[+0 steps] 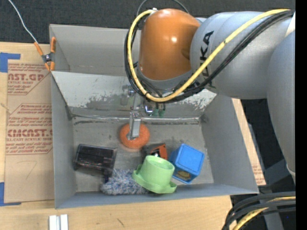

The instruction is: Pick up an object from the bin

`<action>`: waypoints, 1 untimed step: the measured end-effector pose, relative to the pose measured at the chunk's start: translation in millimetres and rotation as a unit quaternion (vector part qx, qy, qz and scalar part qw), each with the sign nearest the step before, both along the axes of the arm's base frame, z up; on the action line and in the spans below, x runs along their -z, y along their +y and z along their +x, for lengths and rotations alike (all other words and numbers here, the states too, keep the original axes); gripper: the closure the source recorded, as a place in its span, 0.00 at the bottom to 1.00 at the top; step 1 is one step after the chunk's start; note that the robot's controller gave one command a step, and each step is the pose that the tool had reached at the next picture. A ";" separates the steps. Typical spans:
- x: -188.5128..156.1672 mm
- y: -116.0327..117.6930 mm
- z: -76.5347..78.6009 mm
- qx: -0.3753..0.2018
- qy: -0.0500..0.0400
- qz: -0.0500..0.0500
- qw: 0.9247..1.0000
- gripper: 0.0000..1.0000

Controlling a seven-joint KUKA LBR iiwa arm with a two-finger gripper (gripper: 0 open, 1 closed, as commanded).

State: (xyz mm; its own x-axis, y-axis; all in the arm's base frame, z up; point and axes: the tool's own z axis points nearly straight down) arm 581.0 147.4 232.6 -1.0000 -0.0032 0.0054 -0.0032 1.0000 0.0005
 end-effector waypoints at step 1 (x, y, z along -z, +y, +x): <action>-5.2 -1.1 1.4 0.001 -0.004 0.001 1.000 1.00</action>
Offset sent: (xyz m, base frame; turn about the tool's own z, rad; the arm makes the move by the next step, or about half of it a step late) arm 0.0000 0.0000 0.0000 0.0000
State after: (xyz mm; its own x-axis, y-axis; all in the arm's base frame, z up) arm 582.4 146.3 237.8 -1.0000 -0.0004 -0.0023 -0.0004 1.0000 0.0018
